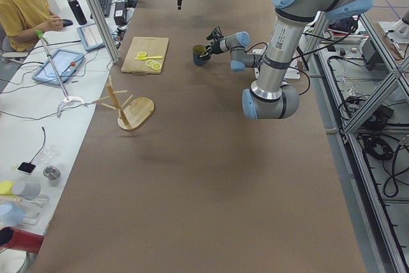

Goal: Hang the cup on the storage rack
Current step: 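Close the left gripper on the mug rim and lift the mug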

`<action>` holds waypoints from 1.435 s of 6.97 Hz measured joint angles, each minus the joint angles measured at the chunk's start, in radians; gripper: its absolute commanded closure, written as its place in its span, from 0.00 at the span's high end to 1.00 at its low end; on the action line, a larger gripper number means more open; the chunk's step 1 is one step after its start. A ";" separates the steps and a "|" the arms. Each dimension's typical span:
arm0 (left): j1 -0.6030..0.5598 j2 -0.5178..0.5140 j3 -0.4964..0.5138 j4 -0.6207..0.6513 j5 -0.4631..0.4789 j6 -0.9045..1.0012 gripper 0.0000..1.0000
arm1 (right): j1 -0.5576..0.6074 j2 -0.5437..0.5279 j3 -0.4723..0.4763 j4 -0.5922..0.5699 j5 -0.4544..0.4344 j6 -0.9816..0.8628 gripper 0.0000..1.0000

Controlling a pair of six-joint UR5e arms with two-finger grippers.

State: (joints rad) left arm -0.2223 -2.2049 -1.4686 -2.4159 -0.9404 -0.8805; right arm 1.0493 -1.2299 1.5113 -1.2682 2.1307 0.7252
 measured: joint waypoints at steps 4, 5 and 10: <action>-0.002 -0.004 0.001 0.000 -0.004 0.000 0.16 | 0.000 -0.005 0.001 0.001 0.000 -0.001 1.00; -0.002 -0.005 0.000 -0.001 -0.004 0.000 0.06 | 0.000 -0.006 0.001 0.001 0.000 -0.001 1.00; -0.102 0.002 -0.053 -0.090 -0.161 -0.007 0.00 | 0.000 -0.006 0.000 0.000 -0.001 -0.002 1.00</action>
State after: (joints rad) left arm -0.3240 -2.2029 -1.5212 -2.5064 -1.1009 -0.8879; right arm 1.0492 -1.2359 1.5111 -1.2678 2.1297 0.7234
